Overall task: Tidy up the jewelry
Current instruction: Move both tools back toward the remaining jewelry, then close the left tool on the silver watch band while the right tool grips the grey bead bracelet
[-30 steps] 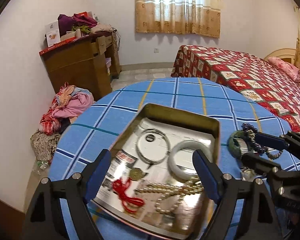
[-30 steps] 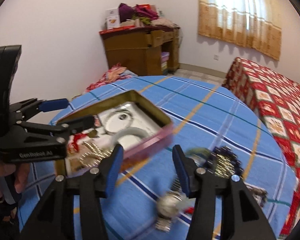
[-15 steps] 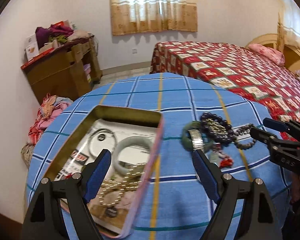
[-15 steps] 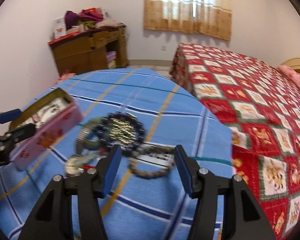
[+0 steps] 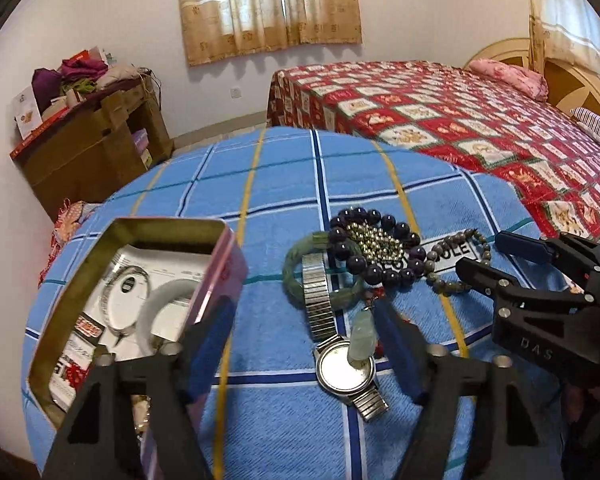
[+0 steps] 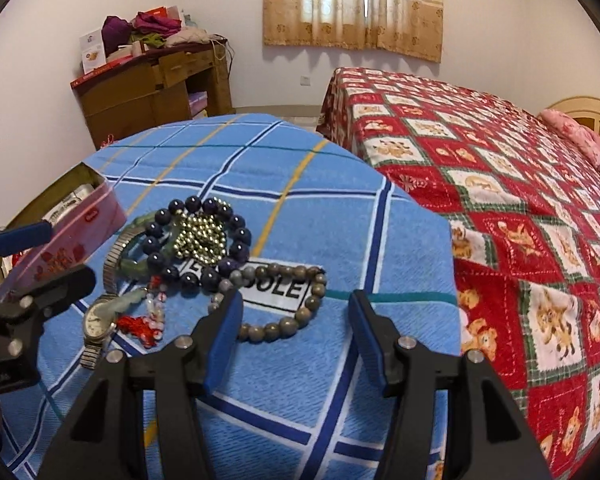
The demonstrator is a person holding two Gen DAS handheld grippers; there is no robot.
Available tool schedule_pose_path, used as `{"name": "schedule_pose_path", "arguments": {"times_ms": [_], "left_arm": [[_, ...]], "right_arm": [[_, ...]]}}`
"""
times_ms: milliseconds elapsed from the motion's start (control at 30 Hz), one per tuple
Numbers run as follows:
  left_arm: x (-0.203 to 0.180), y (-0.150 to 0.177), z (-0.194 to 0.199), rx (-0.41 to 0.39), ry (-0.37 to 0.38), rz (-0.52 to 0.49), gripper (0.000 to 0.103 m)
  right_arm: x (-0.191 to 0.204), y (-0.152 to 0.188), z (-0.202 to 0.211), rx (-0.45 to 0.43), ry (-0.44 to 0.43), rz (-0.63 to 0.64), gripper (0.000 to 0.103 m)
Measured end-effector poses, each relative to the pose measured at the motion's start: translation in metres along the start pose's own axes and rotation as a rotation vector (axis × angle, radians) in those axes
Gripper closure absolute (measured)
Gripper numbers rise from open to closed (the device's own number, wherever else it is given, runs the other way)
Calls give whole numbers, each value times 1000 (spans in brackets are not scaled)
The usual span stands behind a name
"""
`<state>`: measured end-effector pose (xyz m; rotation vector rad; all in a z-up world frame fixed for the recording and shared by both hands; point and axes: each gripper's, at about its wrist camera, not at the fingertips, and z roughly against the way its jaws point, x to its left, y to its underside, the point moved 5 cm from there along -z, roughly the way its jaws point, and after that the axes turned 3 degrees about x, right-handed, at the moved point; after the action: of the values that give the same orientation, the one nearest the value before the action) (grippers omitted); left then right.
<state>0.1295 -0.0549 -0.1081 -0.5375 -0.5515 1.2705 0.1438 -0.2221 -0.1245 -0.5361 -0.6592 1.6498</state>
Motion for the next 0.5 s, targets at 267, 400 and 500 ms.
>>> {"name": "schedule_pose_path", "arguments": {"times_ms": [267, 400, 500], "left_arm": [[-2, 5, -19, 51, 29, 23, 53], [0, 4, -29, 82, 58, 38, 59], [4, 6, -35, 106, 87, 64, 75]], "right_arm": [[3, 0, 0, 4, 6, 7, 45], [3, 1, 0, 7, 7, 9, 45], [4, 1, -1, 8, 13, 16, 45]]}}
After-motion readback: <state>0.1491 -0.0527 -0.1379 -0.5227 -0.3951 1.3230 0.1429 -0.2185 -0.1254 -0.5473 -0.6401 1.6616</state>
